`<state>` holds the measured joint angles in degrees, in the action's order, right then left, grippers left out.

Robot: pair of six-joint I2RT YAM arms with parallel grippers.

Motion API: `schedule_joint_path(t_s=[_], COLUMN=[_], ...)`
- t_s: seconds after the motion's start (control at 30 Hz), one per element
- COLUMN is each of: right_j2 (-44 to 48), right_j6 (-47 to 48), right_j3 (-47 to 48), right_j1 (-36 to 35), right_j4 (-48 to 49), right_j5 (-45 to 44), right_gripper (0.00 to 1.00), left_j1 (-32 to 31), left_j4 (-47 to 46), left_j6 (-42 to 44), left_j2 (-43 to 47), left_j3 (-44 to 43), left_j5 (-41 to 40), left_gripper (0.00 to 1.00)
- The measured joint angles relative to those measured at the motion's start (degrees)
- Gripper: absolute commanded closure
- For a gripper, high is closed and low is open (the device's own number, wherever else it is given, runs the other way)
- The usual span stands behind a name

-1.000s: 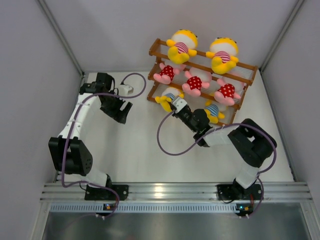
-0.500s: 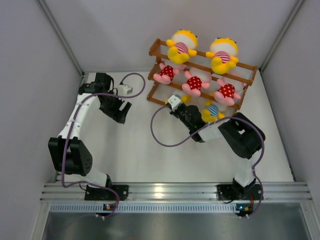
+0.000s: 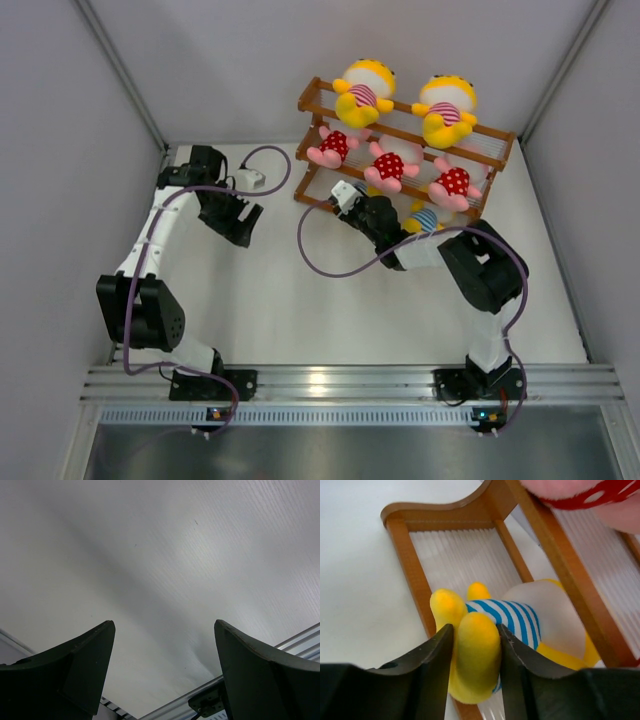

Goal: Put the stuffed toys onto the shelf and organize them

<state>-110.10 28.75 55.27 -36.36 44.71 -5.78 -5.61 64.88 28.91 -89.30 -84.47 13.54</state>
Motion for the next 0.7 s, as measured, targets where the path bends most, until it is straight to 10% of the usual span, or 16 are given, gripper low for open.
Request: schedule_joint_path(t_s=[0.53,0.7], right_j2=[7.82,12.70], right_j6=[-0.31,-0.44], right_j3=[-0.09,-0.09], right_j1=[-0.87,-3.06], right_j4=[-13.29,-18.93], right_j5=[1.60,0.46], right_gripper=[0.01,0.01], left_j1=[0.61,0.61], left_j4=[0.00,0.00], left_j6=[1.29,1.38], left_j2=[0.02,0.11], left_j3=[0.02,0.07], left_j5=[-0.13,-0.13], left_gripper=[0.14,0.13])
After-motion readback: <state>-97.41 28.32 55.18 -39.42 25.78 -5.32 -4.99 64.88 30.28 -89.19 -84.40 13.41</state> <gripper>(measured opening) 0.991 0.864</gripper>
